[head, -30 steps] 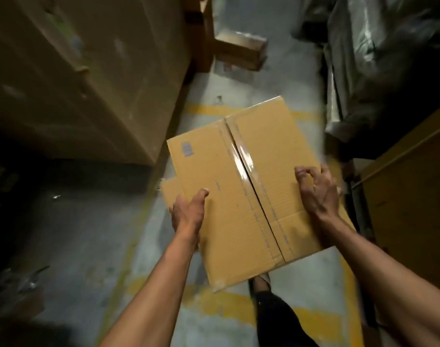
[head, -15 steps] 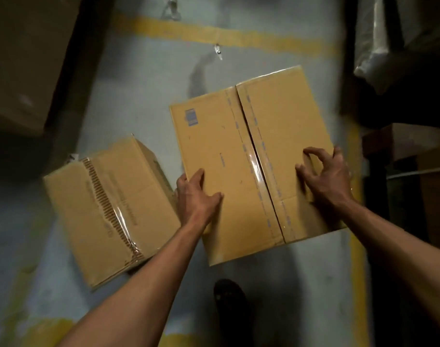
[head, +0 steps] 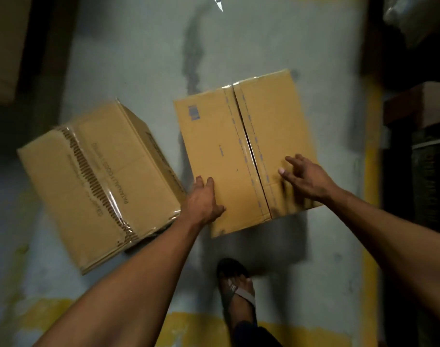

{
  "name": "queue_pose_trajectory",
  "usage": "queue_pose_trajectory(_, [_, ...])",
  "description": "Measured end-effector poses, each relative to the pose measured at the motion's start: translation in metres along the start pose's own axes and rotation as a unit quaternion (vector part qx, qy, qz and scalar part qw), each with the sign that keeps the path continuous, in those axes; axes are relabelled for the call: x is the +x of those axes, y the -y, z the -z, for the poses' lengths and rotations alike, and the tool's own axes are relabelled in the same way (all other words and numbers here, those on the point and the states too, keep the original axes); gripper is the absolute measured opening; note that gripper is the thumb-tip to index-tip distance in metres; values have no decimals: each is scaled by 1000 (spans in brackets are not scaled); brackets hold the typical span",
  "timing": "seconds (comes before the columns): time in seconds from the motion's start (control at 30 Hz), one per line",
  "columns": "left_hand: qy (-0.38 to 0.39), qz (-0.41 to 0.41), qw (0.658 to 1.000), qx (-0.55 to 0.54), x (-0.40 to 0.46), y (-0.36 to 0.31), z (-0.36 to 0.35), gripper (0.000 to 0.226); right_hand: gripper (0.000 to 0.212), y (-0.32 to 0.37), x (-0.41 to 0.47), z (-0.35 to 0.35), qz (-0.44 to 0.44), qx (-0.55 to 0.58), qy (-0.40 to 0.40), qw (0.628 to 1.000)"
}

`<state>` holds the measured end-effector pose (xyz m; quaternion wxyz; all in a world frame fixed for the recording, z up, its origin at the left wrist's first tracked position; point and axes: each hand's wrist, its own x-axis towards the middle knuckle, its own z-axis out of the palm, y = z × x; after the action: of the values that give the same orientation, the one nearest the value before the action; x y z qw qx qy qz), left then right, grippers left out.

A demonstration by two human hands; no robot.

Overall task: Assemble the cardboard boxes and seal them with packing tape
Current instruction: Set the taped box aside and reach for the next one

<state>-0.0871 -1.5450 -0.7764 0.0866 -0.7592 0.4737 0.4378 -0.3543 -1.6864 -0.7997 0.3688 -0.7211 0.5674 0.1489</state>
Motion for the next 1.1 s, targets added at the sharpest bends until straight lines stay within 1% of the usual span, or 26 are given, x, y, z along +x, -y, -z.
queue_pose_trajectory(0.07, [13,-10,999,-46,-47,0,28,81,72,23,-32,18,10,6,-20,1000])
queue_pose_trajectory(0.17, [-3,-7,996,-91,-145,12,78,71,52,88,-105,43,35,8,-25,999])
queue_pose_trajectory(0.23, [-32,-3,992,-124,-224,23,116,61,42,142,-166,65,44,25,-33,998])
queue_pose_trajectory(0.33, [-80,31,984,-153,-361,51,168,51,39,226,-273,85,68,43,-23,996])
queue_pose_trajectory(0.43, [-148,68,970,-179,-505,92,200,49,38,312,-386,90,153,32,-6,988])
queue_pose_trajectory(0.5, [-211,75,952,-208,-603,122,207,48,34,367,-465,85,216,35,4,976])
queue_pose_trajectory(0.57, [-272,78,926,-249,-697,152,196,46,32,414,-539,71,260,29,8,965])
queue_pose_trajectory(0.63, [-320,88,900,-282,-788,188,170,44,30,459,-613,48,313,12,5,950])
queue_pose_trajectory(0.7, [-369,119,869,-308,-872,230,143,41,29,510,-681,18,362,10,10,932])
queue_pose_trajectory(0.73, [-394,140,848,-324,-912,253,129,38,29,536,-714,3,387,8,21,922])
queue_pose_trajectory(0.87, [-486,246,754,-368,-1053,340,88,29,30,641,-832,-66,514,-39,75,853])
queue_pose_trajectory(0.93, [-504,298,716,-380,-1108,374,68,28,29,689,-875,-105,567,-47,96,817])
queue_pose_trajectory(1.0, [-523,338,672,-400,-1150,404,40,28,29,730,-913,-143,608,-59,126,781])
queue_pose_trajectory(1.03, [-533,355,648,-412,-1168,416,24,27,30,747,-930,-163,627,-74,143,762])
queue_pose_trajectory(1.1, [-541,382,613,-432,-1202,436,-2,27,33,773,-961,-199,660,-106,166,725])
